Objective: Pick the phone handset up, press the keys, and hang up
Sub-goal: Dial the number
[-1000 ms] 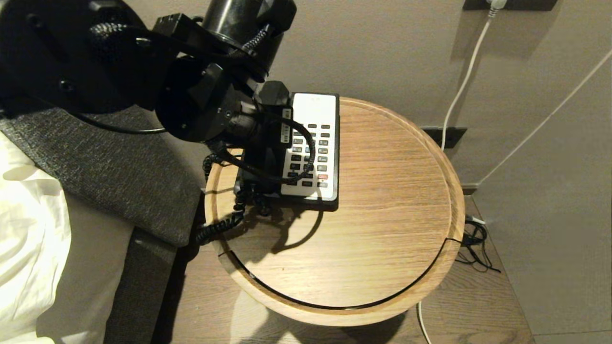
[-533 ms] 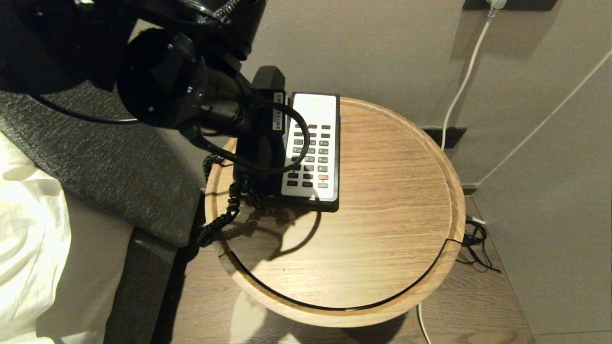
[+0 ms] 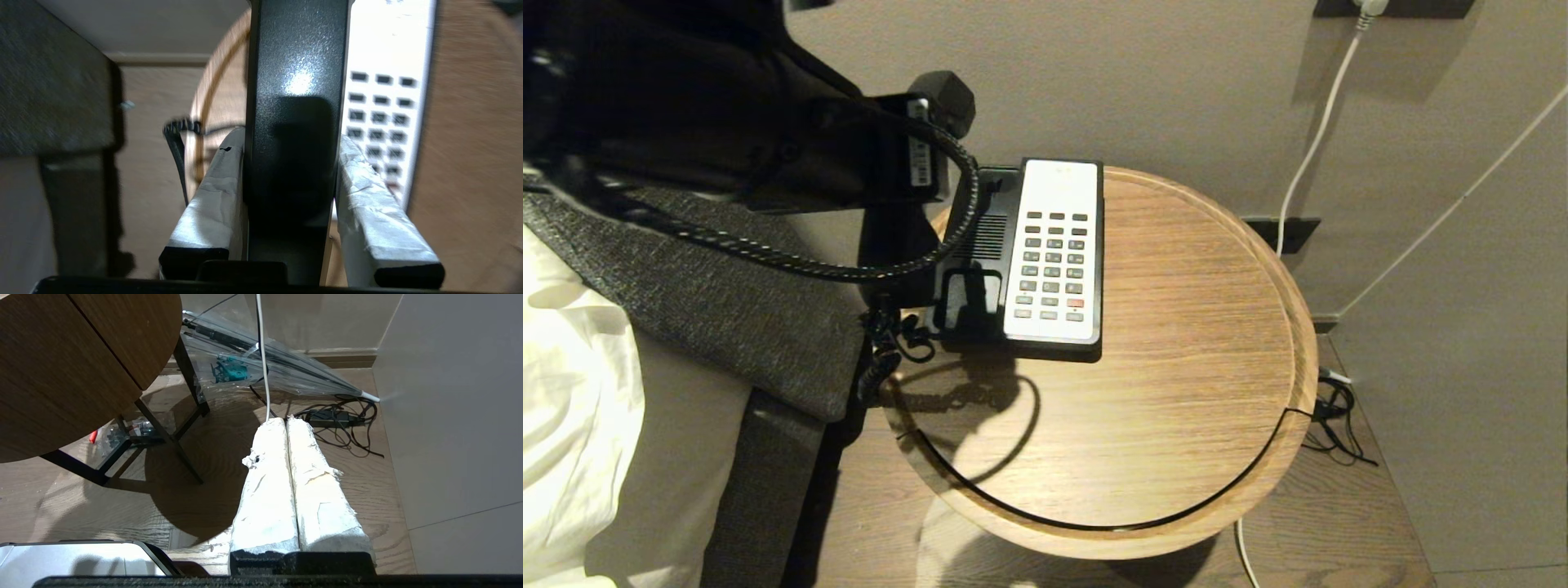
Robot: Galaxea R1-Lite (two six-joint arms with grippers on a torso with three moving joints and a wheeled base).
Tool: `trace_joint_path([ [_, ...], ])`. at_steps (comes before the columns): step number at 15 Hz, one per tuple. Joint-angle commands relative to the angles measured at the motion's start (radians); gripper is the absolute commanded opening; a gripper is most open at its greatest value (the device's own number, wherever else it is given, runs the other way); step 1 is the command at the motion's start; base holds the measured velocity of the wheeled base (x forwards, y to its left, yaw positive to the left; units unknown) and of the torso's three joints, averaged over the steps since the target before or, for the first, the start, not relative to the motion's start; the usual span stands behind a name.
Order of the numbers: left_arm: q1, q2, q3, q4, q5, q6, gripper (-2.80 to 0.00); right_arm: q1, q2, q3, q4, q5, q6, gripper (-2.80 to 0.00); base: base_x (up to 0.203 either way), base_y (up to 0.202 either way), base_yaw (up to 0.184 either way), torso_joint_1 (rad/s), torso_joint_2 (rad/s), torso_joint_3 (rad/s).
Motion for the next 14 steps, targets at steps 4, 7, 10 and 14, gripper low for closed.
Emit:
trace_joint_path([
  [4,-0.057,-0.276,0.003,0.144,-0.141,-0.177,-2.8,0.0,-0.003,0.0,0.0,0.001,0.0,-2.8,0.0,0.0,0.0,0.0,0.0,0.0],
  [7,-0.067,-0.445,0.036,0.227,-0.259,-0.262,-2.8,0.0,-0.003,0.0,0.0,0.0,0.0,-2.8,0.0,0.0,0.0,0.0,0.0,0.0],
  [10,-0.068,-0.604,0.119,0.252,-0.316,-0.334,-2.8,0.0,-0.003,0.0,0.0,0.0,0.0,-2.8,0.0,0.0,0.0,0.0,0.0,0.0],
  [14,-0.069,-0.698,0.183,0.255,-0.337,-0.37,-2.8,0.0,-0.003,0.0,0.0,0.0,0.0,-2.8,0.0,0.0,0.0,0.0,0.0,0.0],
])
